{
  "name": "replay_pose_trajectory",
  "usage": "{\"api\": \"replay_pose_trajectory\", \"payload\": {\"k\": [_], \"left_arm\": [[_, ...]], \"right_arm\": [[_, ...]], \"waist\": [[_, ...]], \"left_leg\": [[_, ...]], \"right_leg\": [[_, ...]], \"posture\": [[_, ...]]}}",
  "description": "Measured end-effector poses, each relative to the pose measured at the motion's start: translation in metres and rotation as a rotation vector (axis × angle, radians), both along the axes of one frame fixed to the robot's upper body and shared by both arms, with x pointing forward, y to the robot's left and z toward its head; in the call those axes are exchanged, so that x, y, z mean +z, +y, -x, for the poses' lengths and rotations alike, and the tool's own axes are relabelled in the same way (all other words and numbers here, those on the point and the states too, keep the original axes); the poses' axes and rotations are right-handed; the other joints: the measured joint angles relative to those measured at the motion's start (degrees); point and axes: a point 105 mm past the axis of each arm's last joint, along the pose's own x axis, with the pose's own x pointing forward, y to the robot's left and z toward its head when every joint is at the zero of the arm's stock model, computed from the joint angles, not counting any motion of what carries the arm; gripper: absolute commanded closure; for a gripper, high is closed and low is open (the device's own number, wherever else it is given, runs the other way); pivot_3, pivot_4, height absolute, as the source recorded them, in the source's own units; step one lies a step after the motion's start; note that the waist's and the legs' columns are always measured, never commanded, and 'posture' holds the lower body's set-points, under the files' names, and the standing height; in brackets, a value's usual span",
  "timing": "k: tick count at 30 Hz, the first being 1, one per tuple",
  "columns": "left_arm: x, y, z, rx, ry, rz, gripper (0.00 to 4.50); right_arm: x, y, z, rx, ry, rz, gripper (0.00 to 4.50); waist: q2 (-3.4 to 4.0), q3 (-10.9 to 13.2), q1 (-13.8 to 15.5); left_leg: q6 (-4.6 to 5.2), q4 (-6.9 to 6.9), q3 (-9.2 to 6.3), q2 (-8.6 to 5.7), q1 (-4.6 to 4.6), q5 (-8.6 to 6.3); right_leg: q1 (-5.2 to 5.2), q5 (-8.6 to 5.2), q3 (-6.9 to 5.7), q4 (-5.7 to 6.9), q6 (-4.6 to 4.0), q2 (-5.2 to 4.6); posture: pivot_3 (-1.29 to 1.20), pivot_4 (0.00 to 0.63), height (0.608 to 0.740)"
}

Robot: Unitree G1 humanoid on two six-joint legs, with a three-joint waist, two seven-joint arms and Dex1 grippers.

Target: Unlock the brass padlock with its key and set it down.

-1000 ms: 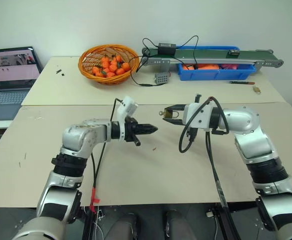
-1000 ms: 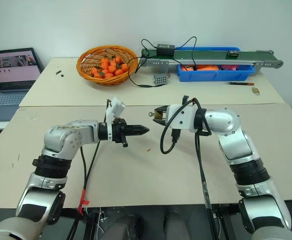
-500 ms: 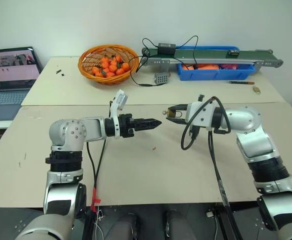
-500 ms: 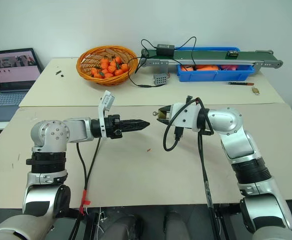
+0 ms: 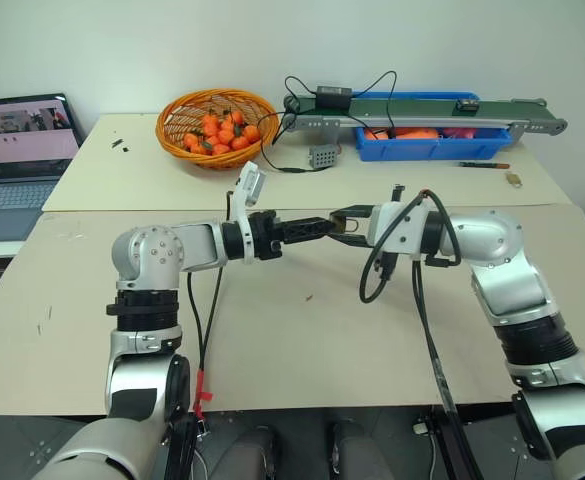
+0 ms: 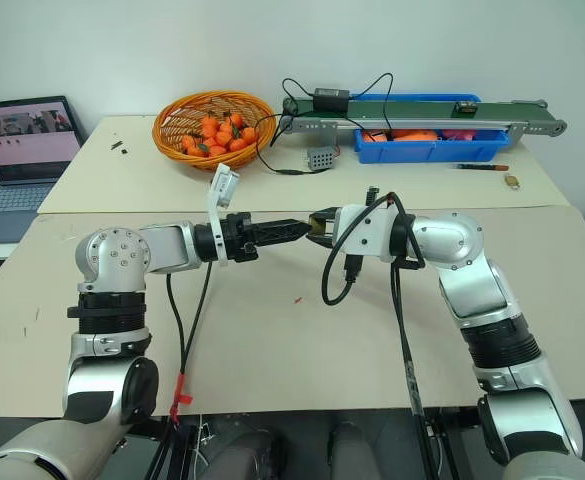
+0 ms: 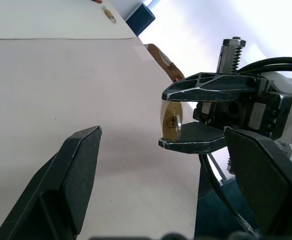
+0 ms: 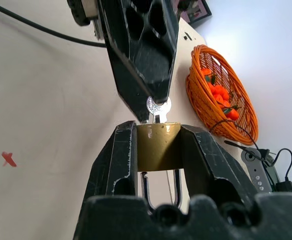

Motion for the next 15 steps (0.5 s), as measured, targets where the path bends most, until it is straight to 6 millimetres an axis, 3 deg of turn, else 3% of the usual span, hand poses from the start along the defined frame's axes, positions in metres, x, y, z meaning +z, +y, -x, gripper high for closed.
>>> {"api": "replay_pose_trajectory", "payload": {"k": [10,11,13,15], "left_arm": [[0.0,-0.0054,-0.0016,0.003,0.0,0.004,0.35],[0.0005,-0.0061,-0.0017,0.002,-0.002,0.004,0.87],[0.001,-0.0066,-0.0017,0.0,-0.003,0.003,1.39],[0.0008,-0.0067,-0.0017,-0.001,-0.002,0.004,2.18]], "right_arm": [[0.0024,0.0052,0.0033,0.006,0.005,-0.007,3.6],[0.0024,0.0053,0.0033,0.006,0.006,-0.008,3.6],[0.0027,0.0056,0.0037,0.007,0.005,-0.008,3.6],[0.0032,0.006,0.0042,0.009,0.002,-0.007,3.6]], "waist": [[0.0,0.0,0.09],[0.0,0.0,0.07],[0.0,0.0,0.02],[0.0,0.0,0.02]], "left_leg": [[0.0,0.01,0.0,-0.01,0.0,0.0],[0.0,0.01,0.0,-0.01,0.0,0.0],[0.0,0.0,0.0,0.0,0.01,0.0],[0.0,0.0,0.0,0.0,0.0,0.0]], "right_leg": [[0.01,0.0,-0.01,0.0,0.0,0.0],[0.0,0.0,-0.01,0.0,0.0,0.0],[0.0,0.0,0.0,0.0,0.0,0.0],[0.0,0.0,0.0,0.0,0.0,0.0]], "posture": [[0.0,0.15,0.74],[0.0,0.15,0.74],[0.0,0.15,0.74],[0.0,0.15,0.74]]}}
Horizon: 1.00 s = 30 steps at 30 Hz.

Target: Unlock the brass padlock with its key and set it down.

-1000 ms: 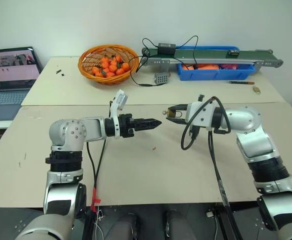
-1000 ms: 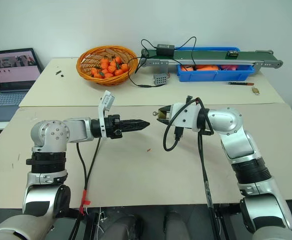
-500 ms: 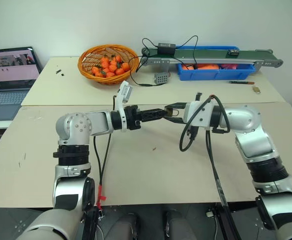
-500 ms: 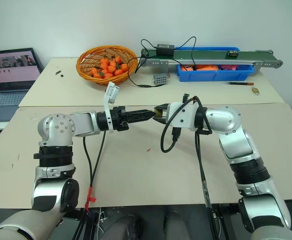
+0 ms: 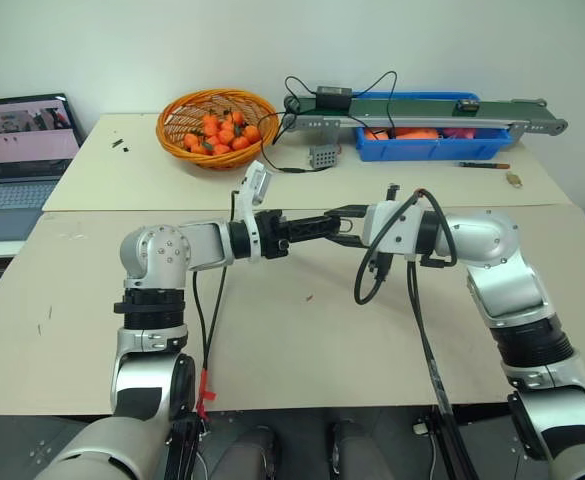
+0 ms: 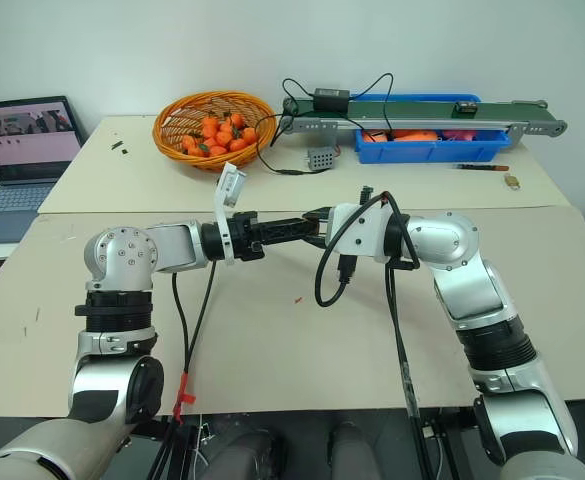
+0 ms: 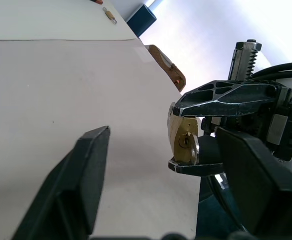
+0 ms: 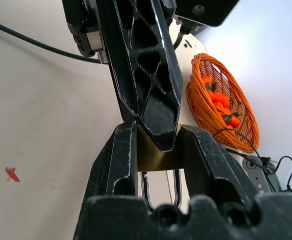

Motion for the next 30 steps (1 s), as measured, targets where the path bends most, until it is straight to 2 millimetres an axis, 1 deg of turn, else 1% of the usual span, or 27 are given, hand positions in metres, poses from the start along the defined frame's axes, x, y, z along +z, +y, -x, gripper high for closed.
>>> {"api": "replay_pose_trajectory", "payload": {"k": [6,8,17,19,20,22,23,26,28,30], "left_arm": [[0.0036,-0.0033,0.0037,-0.033,-0.006,0.027,4.36],[0.0033,-0.0035,0.0039,-0.034,-0.007,0.023,4.46],[0.0034,-0.0038,0.004,-0.036,-0.011,0.02,4.46],[0.0033,-0.0039,0.0041,-0.037,-0.011,0.019,4.46],[0.003,-0.0039,0.004,-0.036,-0.01,0.018,4.46],[0.0029,-0.0042,0.0039,-0.036,-0.009,0.019,4.46],[0.0029,-0.0041,0.0039,-0.035,-0.009,0.019,4.46],[0.0028,-0.0041,0.0038,-0.034,-0.009,0.018,4.46],[0.0028,-0.0041,0.0037,-0.034,-0.008,0.018,4.46],[0.0028,-0.0039,0.0037,-0.033,-0.008,0.017,4.46]], "right_arm": [[-0.0006,-0.0002,-0.0003,-0.004,0.008,0.001,3.6],[-0.001,-0.0003,-0.0004,-0.005,0.015,0.001,3.6],[-0.0012,-0.0003,-0.0004,-0.005,0.019,0.0,3.6],[-0.0013,-0.0005,-0.0005,-0.005,0.024,-0.002,2.6],[-0.0012,-0.0006,-0.0005,-0.006,0.028,-0.006,2.48],[-0.0007,-0.0002,0.0,-0.002,0.039,-0.017,1.68],[-0.0007,-0.0001,0.0,-0.001,0.04,-0.019,1.44],[-0.0007,-0.0002,-0.0001,-0.003,0.04,-0.018,0.37],[-0.0013,-0.0014,-0.0005,-0.008,0.04,-0.01,0.37],[-0.004,-0.0067,-0.0018,-0.027,0.043,0.013,0.37]], "waist": [[0.0,0.0,0.06],[0.0,0.0,0.03],[0.0,0.0,0.06],[0.0,0.0,0.04],[0.0,0.0,0.04],[0.0,0.0,0.04],[0.0,0.0,0.04],[0.0,0.0,0.05],[0.0,0.0,0.05],[0.0,0.0,0.08]], "left_leg": [[0.0,0.01,0.0,0.0,0.0,0.0],[0.0,0.0,0.0,0.0,0.0,0.0],[0.0,0.0,0.0,0.0,-0.01,0.0],[0.0,0.0,0.0,0.0,0.0,0.0],[0.0,0.0,0.0,0.0,0.0,0.0],[0.0,0.01,0.0,0.0,0.0,0.0],[0.0,0.01,0.0,0.0,0.0,0.0],[0.0,0.01,0.0,0.0,0.0,0.0],[0.0,0.0,0.0,0.0,-0.01,0.0],[0.0,0.01,0.0,0.0,0.0,0.0]], "right_leg": [[0.01,0.0,-0.01,0.0,0.0,0.0],[0.0,0.0,0.0,0.0,0.0,0.0],[0.0,0.0,-0.01,0.0,0.0,0.0],[0.0,0.0,-0.01,0.0,0.0,0.0],[0.01,0.0,-0.01,0.0,0.0,0.0],[0.01,0.0,0.0,0.0,0.0,-0.01],[0.01,0.0,0.0,0.0,0.0,-0.01],[0.0,0.0,-0.01,0.0,0.0,0.0],[0.0,0.0,-0.01,0.0,0.0,0.0],[0.01,0.0,-0.01,0.0,0.0,0.0]], "posture": [[0.0,0.15,0.74],[0.0,0.15,0.74],[0.0,0.15,0.74],[0.0,0.15,0.74],[0.0,0.15,0.74],[0.0,0.15,0.74],[0.0,0.15,0.74],[0.0,0.15,0.74],[0.0,0.15,0.74],[0.0,0.15,0.74]]}}
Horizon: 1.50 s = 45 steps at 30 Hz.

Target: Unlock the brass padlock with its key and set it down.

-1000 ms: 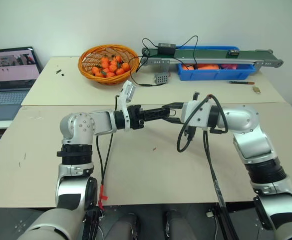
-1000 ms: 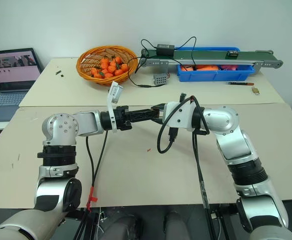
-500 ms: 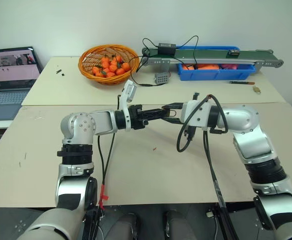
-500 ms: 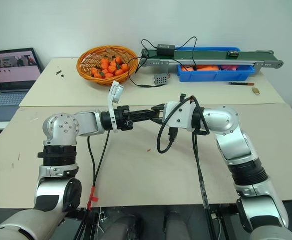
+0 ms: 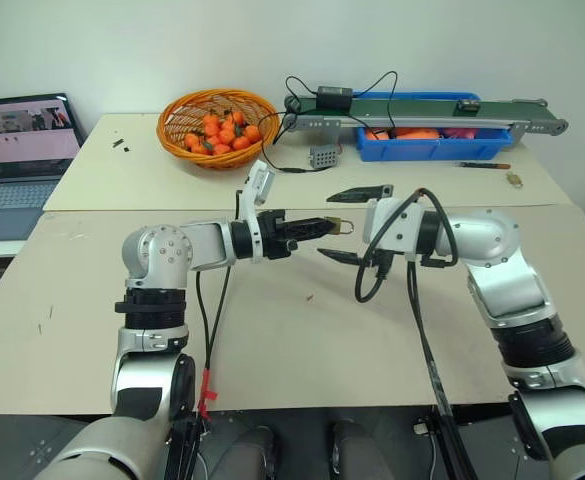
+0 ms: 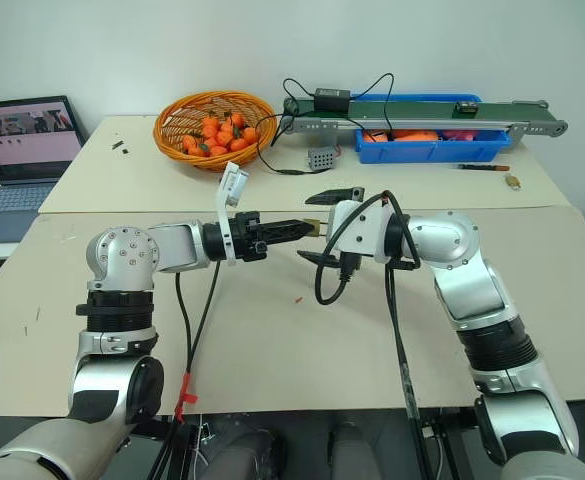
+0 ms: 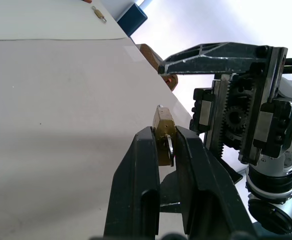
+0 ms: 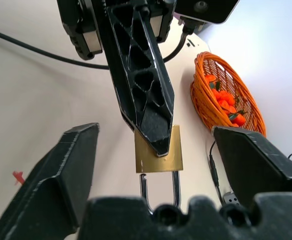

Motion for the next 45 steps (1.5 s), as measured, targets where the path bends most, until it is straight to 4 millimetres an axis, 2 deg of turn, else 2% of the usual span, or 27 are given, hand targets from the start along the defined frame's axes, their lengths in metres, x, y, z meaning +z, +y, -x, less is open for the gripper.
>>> {"api": "replay_pose_trajectory", "payload": {"k": [2,5,7,9,10,12,14,15,16,19,21,25,27,32,45], "left_arm": [[0.0,0.0,0.0,0.001,0.0,-0.001,4.46],[0.0,0.003,-0.001,0.009,-0.002,-0.006,4.46],[0.0,0.005,-0.001,0.012,-0.001,-0.011,4.46],[0.001,0.01,-0.002,0.022,-0.001,-0.015,4.46],[0.001,0.01,-0.002,0.023,-0.001,-0.015,4.46],[0.002,0.017,-0.003,0.041,0.011,-0.014,4.46],[0.003,0.023,-0.004,0.067,0.035,-0.001,4.46],[0.005,0.026,-0.004,0.08,0.051,0.022,4.46],[0.006,0.026,-0.003,0.084,0.065,0.037,4.46],[0.008,0.019,0.005,0.057,0.09,0.057,4.46],[0.008,0.018,0.007,0.061,0.099,0.062,4.46],[0.006,0.02,0.005,0.09,0.126,0.063,4.46],[0.006,0.019,0.006,0.085,0.129,0.065,4.46],[0.004,0.017,0.008,0.075,0.142,0.052,4.46],[-0.002,0.006,0.015,0.03,0.154,0.023,4.46]], "right_arm": [[-0.008,-0.01,-0.004,-0.033,0.019,0.025,0.37],[-0.03,-0.037,-0.014,-0.129,0.103,0.055,0.37],[-0.038,-0.054,-0.018,-0.178,0.147,0.066,0.37],[-0.037,-0.071,-0.021,-0.223,0.175,0.047,0.37],[-0.037,-0.072,-0.021,-0.225,0.177,0.045,0.37],[-0.027,-0.088,-0.022,-0.264,0.184,-0.01,0.37],[-0.028,-0.094,-0.021,-0.281,0.203,-0.043,0.37],[-0.029,-0.095,-0.021,-0.285,0.225,-0.077,0.37],[-0.032,-0.094,-0.02,-0.286,0.246,-0.102,0.87],[-0.044,-0.083,-0.017,-0.258,0.308,-0.155,1.82],[-0.045,-0.08,-0.016,-0.25,0.31,-0.16,2.4],[-0.044,-0.073,-0.015,-0.238,0.299,-0.178,3.92],[-0.045,-0.07,-0.015,-0.229,0.304,-0.187,4.44],[-0.045,-0.065,-0.015,-0.219,0.306,-0.2,4.44],[-0.022,-0.044,-0.01,-0.155,0.271,-0.254,4.44]], "waist": [[0.0,0.0,0.03],[0.0,0.0,0.26],[0.0,0.0,0.26],[0.0,0.0,0.25],[0.0,0.0,0.22],[0.0,0.0,-0.09],[0.0,0.0,-0.07],[0.0,0.0,-0.07],[0.0,0.0,-0.06],[0.0,0.0,0.06],[0.0,0.0,0.1],[0.0,0.0,0.08],[0.0,0.0,0.09],[0.0,0.0,0.09],[0.0,0.0,0.06]], "left_leg": [[0.0,0.0,0.0,0.0,0.01,0.0],[0.0,0.0,0.0,-0.02,0.0,0.0],[0.0,0.0,0.0,-0.02,-0.01,0.0],[0.0,-0.01,0.0,-0.01,-0.01,0.0],[0.0,-0.01,0.0,-0.01,-0.01,0.0],[-0.01,-0.02,0.01,0.04,0.01,0.0],[-0.03,-0.01,0.01,0.05,0.01,0.01],[-0.02,-0.01,0.01,0.06,0.02,0.01],[-0.02,0.01,0.01,0.05,0.02,0.01],[-0.02,0.03,0.01,0.04,-0.01,0.01],[-0.02,0.03,0.01,0.03,-0.01,0.01],[-0.03,0.03,0.01,0.03,0.02,0.02],[-0.03,0.03,0.01,0.03,0.02,0.02],[-0.03,0.02,0.01,0.03,0.01,0.02],[-0.03,0.02,0.01,0.03,0.01,0.01]], "right_leg": [[0.02,0.0,0.0,0.0,0.0,0.0],[0.02,0.0,0.0,0.0,0.0,0.01],[0.0,0.0,0.01,0.0,0.0,-0.01],[0.0,0.0,0.02,-0.01,0.0,-0.02],[0.0,0.0,0.03,-0.01,0.0,-0.02],[0.02,0.0,0.05,-0.01,0.0,-0.04],[0.02,0.0,0.05,0.0,0.0,-0.03],[0.04,0.0,0.05,-0.01,0.0,-0.03],[0.04,0.0,0.05,0.0,0.0,-0.04],[0.04,0.0,0.04,0.0,0.0,-0.06],[0.03,0.0,0.04,0.01,0.0,-0.06],[0.04,0.0,0.05,0.02,0.0,-0.05],[0.04,0.0,0.05,0.02,0.0,-0.05],[0.03,0.0,0.04,0.02,0.0,-0.05],[0.04,0.0,0.05,0.02,0.0,-0.04]], "posture": [[0.0,0.15,0.74],[0.0,0.15,0.74],[0.0,0.15,0.74],[0.0,0.15,0.74],[0.0,0.15,0.74],[0.0,0.15,0.74],[0.0,0.15,0.74],[0.0,0.15,0.74],[0.0,0.15,0.74],[0.0,0.15,0.74],[0.0,0.15,0.74],[0.0,0.15,0.74],[0.0,0.15,0.74],[0.0,0.15,0.74],[0.0,0.15,0.74]]}}
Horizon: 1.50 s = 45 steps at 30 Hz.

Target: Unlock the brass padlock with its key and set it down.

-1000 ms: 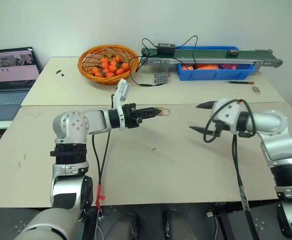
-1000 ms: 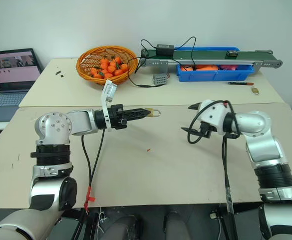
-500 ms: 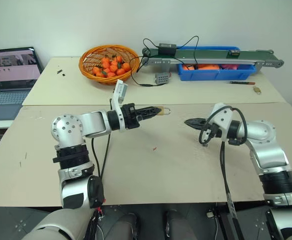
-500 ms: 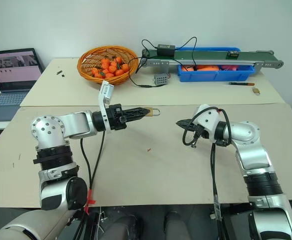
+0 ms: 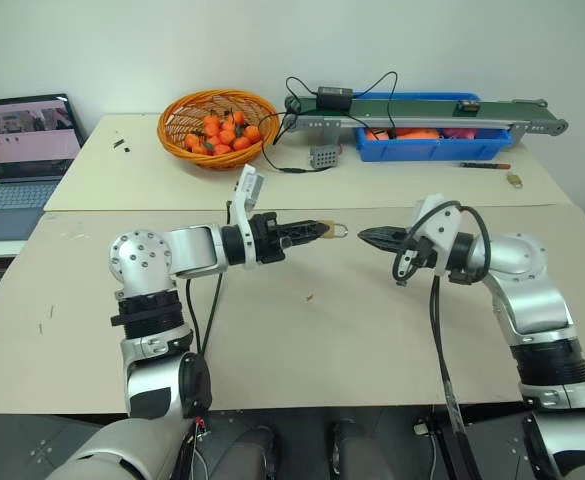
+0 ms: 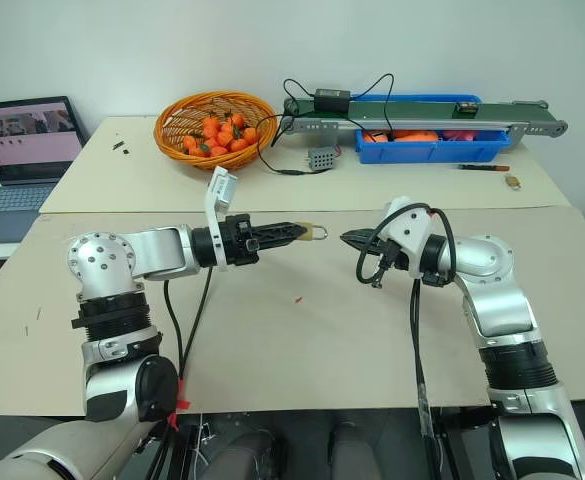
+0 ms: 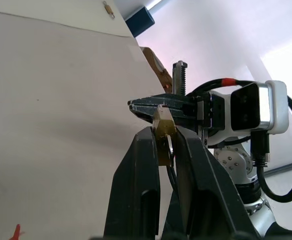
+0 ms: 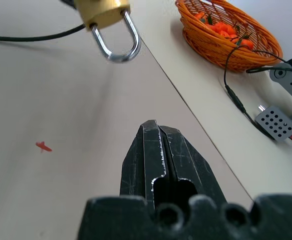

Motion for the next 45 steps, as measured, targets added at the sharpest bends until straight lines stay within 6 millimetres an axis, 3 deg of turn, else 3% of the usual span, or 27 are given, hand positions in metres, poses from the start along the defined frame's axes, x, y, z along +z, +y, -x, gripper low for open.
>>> {"api": "replay_pose_trajectory", "payload": {"k": [3,11,45], "left_arm": [[0.0,-0.003,0.001,-0.01,0.001,0.001,4.46],[-0.002,-0.007,0.003,-0.031,0.0,-0.008,4.46],[0.001,-0.008,0.002,-0.043,-0.028,-0.001,4.46]], "right_arm": [[0.009,0.008,0.003,0.025,-0.034,0.0,4.44],[0.006,0.013,0.002,0.028,-0.015,0.001,4.44],[0.02,0.014,0.015,0.065,0.018,0.002,4.44]], "waist": [[0.0,0.0,-0.03],[0.0,0.0,0.0],[0.0,0.0,0.09]], "left_leg": [[0.0,0.0,0.0,0.01,0.01,0.0],[0.0,0.0,0.0,0.0,0.0,0.0],[0.0,-0.01,0.0,0.0,-0.01,0.0]], "right_leg": [[0.0,0.0,0.0,0.0,0.0,0.0],[0.0,0.0,0.0,0.0,0.0,0.0],[0.0,0.0,0.0,-0.01,0.0,-0.02]], "posture": [[0.0,0.15,0.74],[0.0,0.15,0.74],[0.0,0.15,0.74]]}}
